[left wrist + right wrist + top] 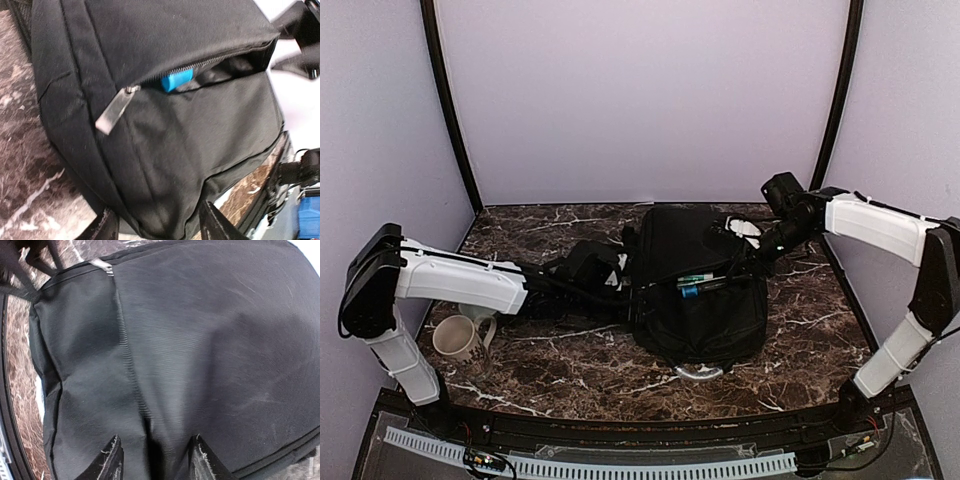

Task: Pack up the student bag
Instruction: Adjust the student bag at the center of the board.

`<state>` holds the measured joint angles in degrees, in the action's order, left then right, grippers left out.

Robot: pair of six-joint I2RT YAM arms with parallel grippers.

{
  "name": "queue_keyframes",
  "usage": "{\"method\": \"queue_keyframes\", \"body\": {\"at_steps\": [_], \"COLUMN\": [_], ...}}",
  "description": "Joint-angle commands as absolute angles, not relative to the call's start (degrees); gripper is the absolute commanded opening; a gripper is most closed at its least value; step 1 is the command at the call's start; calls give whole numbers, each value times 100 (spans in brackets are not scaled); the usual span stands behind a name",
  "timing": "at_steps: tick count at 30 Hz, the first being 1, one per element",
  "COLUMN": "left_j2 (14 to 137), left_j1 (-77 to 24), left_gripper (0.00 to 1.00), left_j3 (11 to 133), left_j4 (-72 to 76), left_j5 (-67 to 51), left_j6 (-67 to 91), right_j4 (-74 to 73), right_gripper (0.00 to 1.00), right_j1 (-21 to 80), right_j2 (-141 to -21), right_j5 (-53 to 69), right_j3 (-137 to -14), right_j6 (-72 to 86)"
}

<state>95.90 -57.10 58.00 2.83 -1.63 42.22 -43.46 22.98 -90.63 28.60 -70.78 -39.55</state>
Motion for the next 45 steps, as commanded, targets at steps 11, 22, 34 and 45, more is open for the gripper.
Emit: {"method": "queue_keyframes", "body": {"at_steps": [11,22,34,45], "left_j2": [9976,8313,8752,8952], "left_j1": [-5430,-5580,-5616,-5616], "left_gripper": [0,0,0,0], "left_j3": [6270,6130,4818,4245], "left_j4": [1461,1625,2294,2378], "left_j5": [-851,-654,-669,-529], "left_j6": [4335,3896,4307,4447], "right_j4": [-3972,-4456,-5204,-4178], "right_gripper": [45,43,50,36], "right_j1": [3006,2970,2966,3277], "right_j2": [-8655,-8418,-8274,-9247], "right_j5": [1333,1050,2580,3276], "right_j3": [-6514,-6715,-7699,-8013], "right_j6": [-4106,-4163,-4129,-3094]}}
